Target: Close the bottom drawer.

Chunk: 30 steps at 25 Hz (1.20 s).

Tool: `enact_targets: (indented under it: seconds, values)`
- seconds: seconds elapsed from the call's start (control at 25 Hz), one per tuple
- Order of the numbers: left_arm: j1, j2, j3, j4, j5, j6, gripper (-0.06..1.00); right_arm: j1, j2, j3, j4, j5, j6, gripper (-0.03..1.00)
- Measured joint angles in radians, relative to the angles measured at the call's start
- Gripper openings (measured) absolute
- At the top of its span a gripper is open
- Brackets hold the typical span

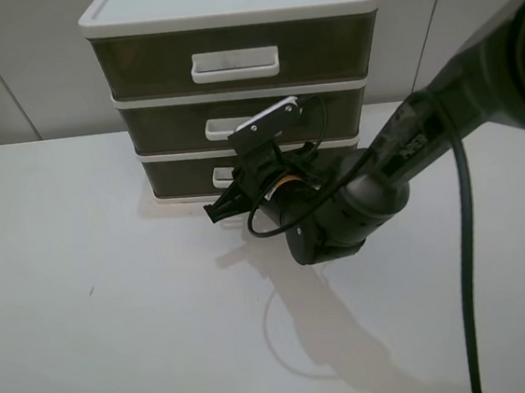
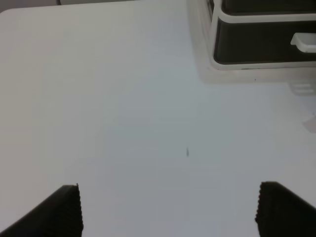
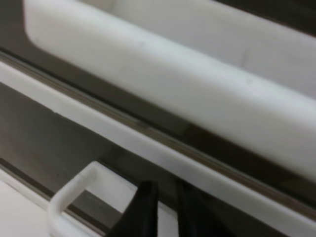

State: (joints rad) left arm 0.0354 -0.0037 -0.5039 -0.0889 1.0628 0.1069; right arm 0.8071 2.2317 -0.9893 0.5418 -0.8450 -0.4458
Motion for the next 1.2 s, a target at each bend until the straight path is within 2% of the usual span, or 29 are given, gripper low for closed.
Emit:
enact_targets:
  seconds: [0.36, 0.76, 0.88, 1.0, 1.2]
  values:
    - [0.000, 0.000, 0.000, 0.000, 0.000, 0.000, 0.72, 0.026, -0.069, 0.051, -0.072, 0.015, -0.003, 0.01]
    - [0.000, 0.000, 0.000, 0.000, 0.000, 0.000, 0.72, 0.026, -0.345, 0.339, -0.128, 0.113, -0.003, 0.01]
    - [0.000, 0.000, 0.000, 0.000, 0.000, 0.000, 0.72, 0.008, -0.471, 0.411, -0.097, 0.203, -0.001, 0.04]
    - [0.000, 0.000, 0.000, 0.000, 0.000, 0.000, 0.72, -0.027, -0.607, 0.466, -0.022, 0.351, 0.001, 0.16]
    - [0.000, 0.000, 0.000, 0.000, 0.000, 0.000, 0.72, -0.095, -0.856, 0.541, 0.180, 0.527, 0.001, 0.59]
